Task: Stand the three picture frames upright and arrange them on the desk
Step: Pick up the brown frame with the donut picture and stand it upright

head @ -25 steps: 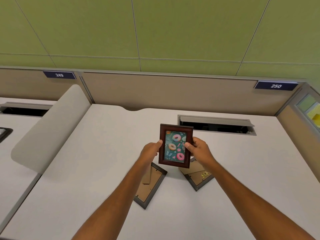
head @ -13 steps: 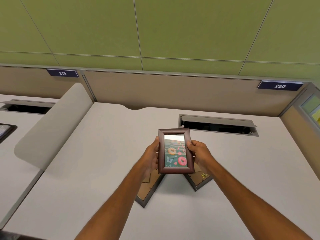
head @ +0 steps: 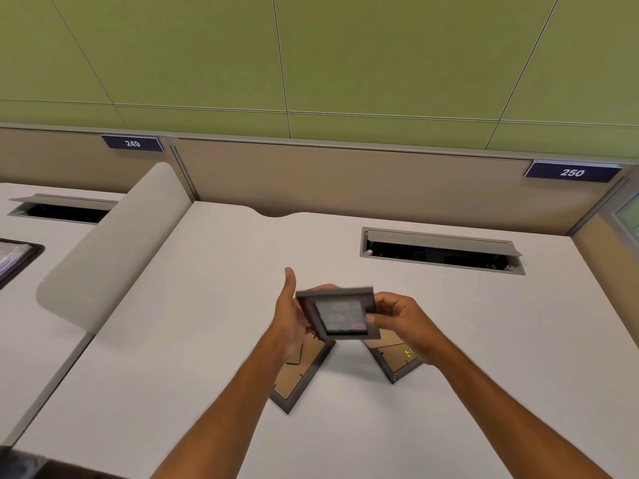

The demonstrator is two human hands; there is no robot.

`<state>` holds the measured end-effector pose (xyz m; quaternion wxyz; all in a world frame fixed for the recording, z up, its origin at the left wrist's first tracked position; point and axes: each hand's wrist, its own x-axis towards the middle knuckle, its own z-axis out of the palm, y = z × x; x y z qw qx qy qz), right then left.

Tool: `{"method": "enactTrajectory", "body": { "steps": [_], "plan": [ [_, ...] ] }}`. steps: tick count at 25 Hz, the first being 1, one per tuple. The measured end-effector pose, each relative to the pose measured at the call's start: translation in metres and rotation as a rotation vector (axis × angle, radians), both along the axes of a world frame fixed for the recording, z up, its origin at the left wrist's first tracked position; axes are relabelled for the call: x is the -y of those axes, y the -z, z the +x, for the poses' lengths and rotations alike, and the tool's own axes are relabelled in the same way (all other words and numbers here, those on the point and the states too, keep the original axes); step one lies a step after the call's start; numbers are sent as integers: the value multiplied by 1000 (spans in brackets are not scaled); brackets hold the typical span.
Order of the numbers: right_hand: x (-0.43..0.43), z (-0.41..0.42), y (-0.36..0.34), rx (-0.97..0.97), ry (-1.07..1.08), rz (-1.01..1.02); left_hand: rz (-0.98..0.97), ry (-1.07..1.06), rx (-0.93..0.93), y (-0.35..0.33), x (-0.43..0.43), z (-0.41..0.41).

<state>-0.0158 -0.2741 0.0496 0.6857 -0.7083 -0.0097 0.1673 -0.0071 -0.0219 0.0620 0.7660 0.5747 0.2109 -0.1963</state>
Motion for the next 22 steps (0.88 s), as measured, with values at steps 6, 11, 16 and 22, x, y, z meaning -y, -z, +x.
{"method": "enactTrajectory", "body": {
  "steps": [6, 11, 16, 22],
  "plan": [
    [-7, -18, 6, 9, -24, -90, 48, 42, 94, 11, 2, -2],
    [4, -28, 12, -120, 210, 19, 49, 103, 91, 8, 33, 13],
    [48, -38, 12, -146, 354, 127, 30, 223, 95, 5, 87, 27],
    [130, -47, 10, -150, 472, 99, 14, 427, 157, 11, 178, 31]
  ]
}}
